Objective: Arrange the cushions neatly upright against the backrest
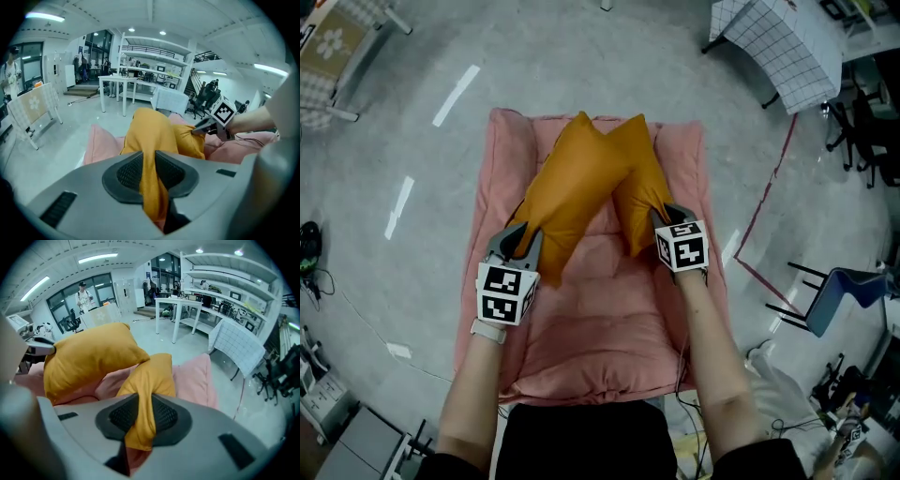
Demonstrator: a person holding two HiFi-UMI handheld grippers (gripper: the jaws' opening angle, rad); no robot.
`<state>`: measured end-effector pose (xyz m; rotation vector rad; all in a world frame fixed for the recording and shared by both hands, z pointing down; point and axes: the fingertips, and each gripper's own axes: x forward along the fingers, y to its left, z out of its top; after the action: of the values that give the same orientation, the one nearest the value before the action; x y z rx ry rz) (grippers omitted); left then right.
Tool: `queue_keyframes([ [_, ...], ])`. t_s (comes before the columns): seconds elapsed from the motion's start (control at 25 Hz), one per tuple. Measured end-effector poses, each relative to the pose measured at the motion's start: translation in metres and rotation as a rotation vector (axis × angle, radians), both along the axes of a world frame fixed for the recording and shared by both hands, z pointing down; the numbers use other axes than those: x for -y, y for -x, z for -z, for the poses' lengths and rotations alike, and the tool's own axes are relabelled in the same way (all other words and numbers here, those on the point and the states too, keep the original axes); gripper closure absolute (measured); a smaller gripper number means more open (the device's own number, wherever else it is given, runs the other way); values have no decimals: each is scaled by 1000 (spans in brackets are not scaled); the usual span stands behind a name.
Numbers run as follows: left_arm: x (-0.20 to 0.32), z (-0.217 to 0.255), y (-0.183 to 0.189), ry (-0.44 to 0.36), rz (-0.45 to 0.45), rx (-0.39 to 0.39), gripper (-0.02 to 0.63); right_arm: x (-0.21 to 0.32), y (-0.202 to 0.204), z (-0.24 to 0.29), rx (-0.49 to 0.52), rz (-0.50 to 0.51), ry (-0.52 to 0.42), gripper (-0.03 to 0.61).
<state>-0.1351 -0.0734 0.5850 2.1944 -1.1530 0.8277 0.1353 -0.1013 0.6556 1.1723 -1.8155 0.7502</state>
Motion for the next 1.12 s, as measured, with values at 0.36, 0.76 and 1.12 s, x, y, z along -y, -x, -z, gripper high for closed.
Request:
queue_keyframes([
  [0.36, -6, 2, 29, -1, -57, 56, 561, -39, -26, 70, -25, -98, -84, 499],
  [0.76, -13, -10, 16, 4, -228, 77, 591, -93, -69, 167, -80, -246, -229, 503],
  [1.12, -2, -36, -21, 27, -424, 38, 595, -153, -90, 205, -133, -373, -244, 505],
])
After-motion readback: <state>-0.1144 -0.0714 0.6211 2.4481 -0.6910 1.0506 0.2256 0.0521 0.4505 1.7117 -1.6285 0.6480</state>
